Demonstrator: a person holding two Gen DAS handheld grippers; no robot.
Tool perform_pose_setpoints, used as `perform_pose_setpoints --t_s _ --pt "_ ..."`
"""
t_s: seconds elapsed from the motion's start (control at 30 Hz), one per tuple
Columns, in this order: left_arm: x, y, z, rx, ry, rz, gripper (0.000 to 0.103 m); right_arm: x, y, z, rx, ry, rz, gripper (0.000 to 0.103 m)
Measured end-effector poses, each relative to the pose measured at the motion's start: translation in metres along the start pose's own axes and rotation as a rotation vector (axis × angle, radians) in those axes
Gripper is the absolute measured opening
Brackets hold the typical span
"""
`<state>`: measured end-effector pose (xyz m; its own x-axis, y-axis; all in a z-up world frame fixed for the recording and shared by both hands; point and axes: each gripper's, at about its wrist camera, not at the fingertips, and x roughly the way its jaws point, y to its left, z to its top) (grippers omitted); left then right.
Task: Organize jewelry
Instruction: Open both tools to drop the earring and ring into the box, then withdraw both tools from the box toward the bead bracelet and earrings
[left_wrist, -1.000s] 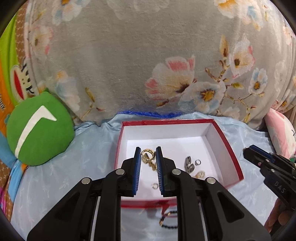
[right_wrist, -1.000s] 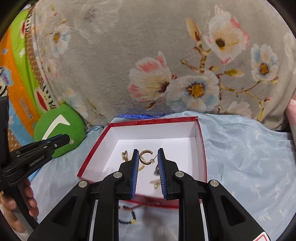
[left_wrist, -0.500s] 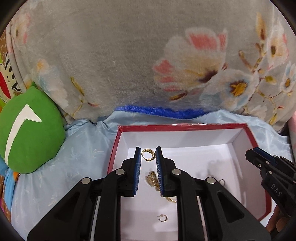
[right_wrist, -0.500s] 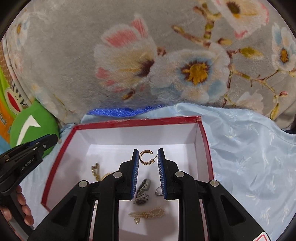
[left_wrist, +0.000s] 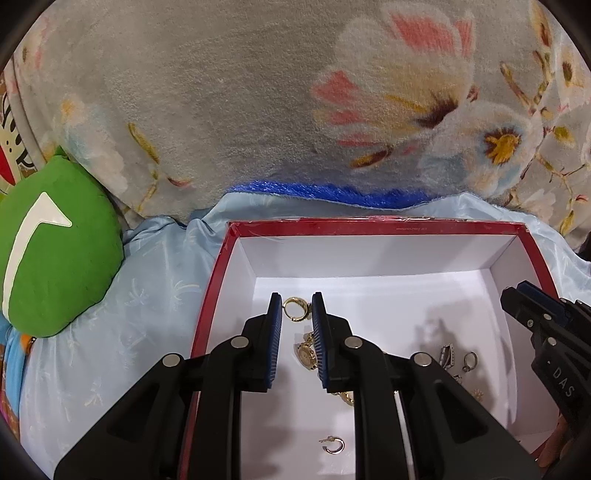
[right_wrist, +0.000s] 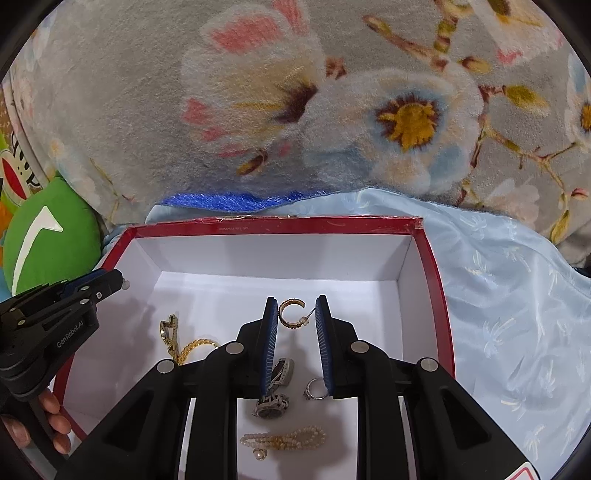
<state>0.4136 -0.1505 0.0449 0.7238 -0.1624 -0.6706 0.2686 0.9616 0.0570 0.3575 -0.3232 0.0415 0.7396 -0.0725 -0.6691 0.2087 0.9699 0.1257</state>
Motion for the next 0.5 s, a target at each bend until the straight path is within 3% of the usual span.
perform_pose_setpoints --t_s 0.1,0.17,0.23,0.5 --pt "0.001 -0.002 0.000 0.003 0.001 0.007 0.019 -0.001 0.000 -0.001 -0.001 -0.010 -0.004 0.026" --pt "0.000 -0.001 -0.001 -0.005 0.000 0.016 0.038 -0.005 -0.001 -0.001 0.006 -0.030 -0.006 0.036" --pt "-0.005 0.000 -0.004 -0.012 -0.019 0.030 0.045 -0.011 -0.002 -0.003 0.010 -0.047 -0.008 0.038" --pt "-0.047 0.006 -0.021 -0.013 -0.073 0.030 0.045 -0.060 -0.004 -0.027 0.039 -0.106 0.050 0.038"
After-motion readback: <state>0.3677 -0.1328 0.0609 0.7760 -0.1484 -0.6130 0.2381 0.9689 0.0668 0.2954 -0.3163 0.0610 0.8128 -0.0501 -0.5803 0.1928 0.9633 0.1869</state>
